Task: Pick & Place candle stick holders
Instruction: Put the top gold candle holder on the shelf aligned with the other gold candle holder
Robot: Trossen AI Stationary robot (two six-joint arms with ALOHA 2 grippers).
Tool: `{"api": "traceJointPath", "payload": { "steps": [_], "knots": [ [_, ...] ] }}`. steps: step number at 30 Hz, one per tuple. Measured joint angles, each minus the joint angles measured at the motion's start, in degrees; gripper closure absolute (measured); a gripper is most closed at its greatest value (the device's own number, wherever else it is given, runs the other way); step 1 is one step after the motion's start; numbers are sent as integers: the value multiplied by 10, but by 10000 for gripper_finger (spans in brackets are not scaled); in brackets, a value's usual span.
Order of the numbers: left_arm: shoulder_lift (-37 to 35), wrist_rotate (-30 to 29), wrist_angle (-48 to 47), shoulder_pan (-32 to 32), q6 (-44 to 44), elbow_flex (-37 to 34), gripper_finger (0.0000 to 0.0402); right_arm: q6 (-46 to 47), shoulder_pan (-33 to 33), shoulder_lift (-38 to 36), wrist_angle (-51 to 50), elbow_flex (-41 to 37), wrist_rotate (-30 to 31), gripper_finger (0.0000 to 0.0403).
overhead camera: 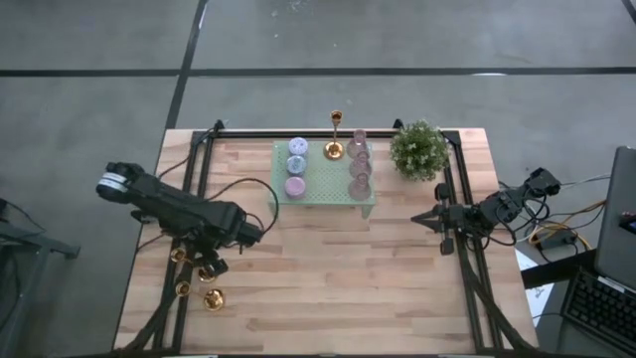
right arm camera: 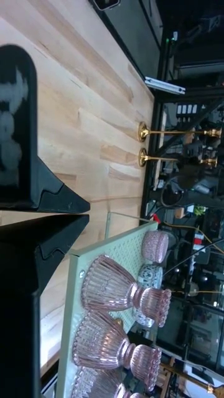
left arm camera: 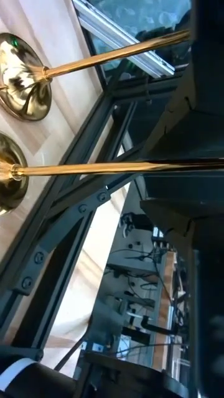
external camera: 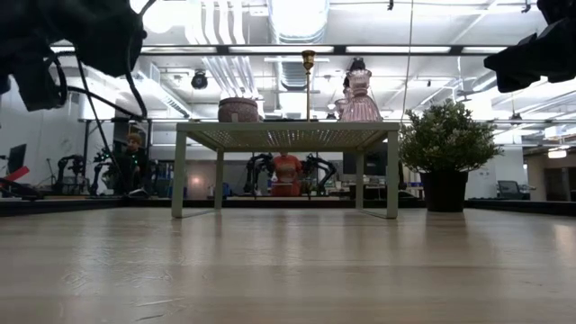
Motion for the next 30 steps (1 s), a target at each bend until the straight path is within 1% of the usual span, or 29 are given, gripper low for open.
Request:
{"api": "traceJointPath", "payload": {
  "steps": [3,7,13,17,22,30],
  "knots": [
    [13,1,0,0,20,4,319,0,0,0,0,0,0,394],
    [25,3,-1,0,47,14,380,0,0,0,0,0,0,394],
    [39,-3,2,0,56,39,378,0,0,0,0,0,0,394],
    [51,-5,8,1,62,76,381,0,0,0,0,0,0,394],
    [68,-34,26,1,65,142,381,0,0,0,0,0,0,394],
    [110,-67,52,2,93,275,381,0,0,0,0,0,0,394]
  ]
}}
